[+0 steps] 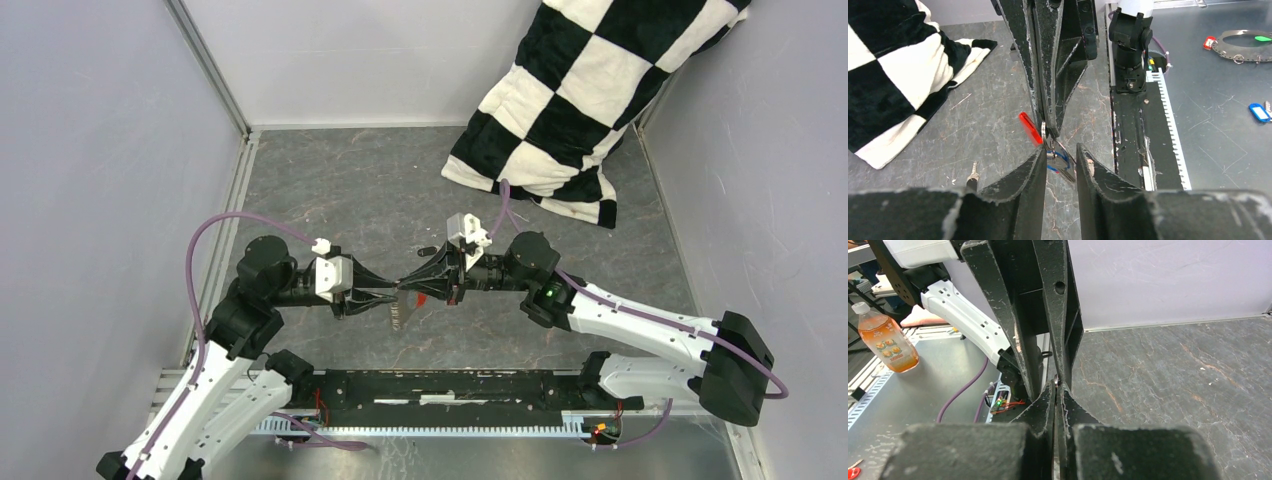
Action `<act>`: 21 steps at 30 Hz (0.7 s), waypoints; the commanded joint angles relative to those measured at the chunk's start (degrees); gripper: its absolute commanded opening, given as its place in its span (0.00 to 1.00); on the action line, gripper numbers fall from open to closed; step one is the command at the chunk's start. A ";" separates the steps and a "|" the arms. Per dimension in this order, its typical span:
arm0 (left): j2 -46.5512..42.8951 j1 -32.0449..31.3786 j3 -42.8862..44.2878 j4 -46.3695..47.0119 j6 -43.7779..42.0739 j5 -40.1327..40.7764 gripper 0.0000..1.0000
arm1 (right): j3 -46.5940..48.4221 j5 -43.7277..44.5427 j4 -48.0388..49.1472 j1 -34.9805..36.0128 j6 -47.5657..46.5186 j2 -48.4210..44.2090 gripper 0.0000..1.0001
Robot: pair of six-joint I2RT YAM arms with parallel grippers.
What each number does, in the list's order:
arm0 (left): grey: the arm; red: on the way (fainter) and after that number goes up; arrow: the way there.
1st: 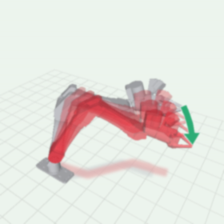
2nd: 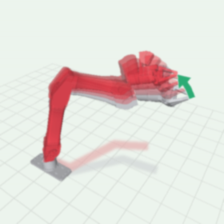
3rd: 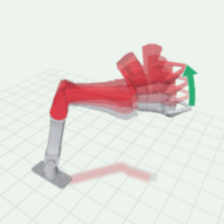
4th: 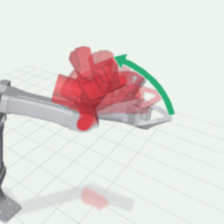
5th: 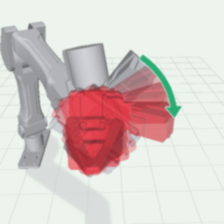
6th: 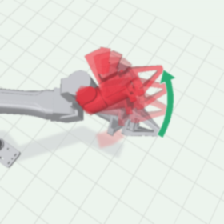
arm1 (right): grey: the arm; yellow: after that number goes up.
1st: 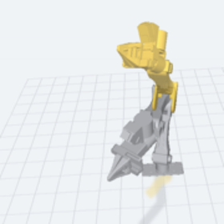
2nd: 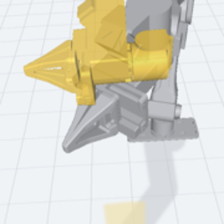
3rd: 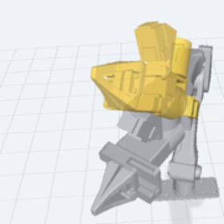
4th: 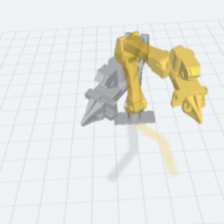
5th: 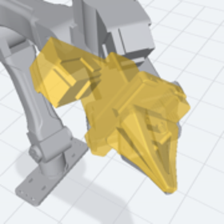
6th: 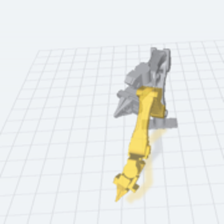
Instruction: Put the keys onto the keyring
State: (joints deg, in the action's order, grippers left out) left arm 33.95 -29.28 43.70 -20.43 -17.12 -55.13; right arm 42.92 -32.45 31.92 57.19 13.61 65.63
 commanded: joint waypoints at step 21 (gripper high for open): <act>2.26 0.01 6.29 -8.16 -5.37 -3.32 0.27 | 2.08 -3.00 0.61 -0.22 -1.58 -0.75 0.01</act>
State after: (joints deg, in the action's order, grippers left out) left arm 36.23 -29.28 48.80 -27.03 -20.73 -58.61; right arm 42.92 -35.68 28.93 57.12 12.16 65.63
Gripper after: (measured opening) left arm 0.261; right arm 0.012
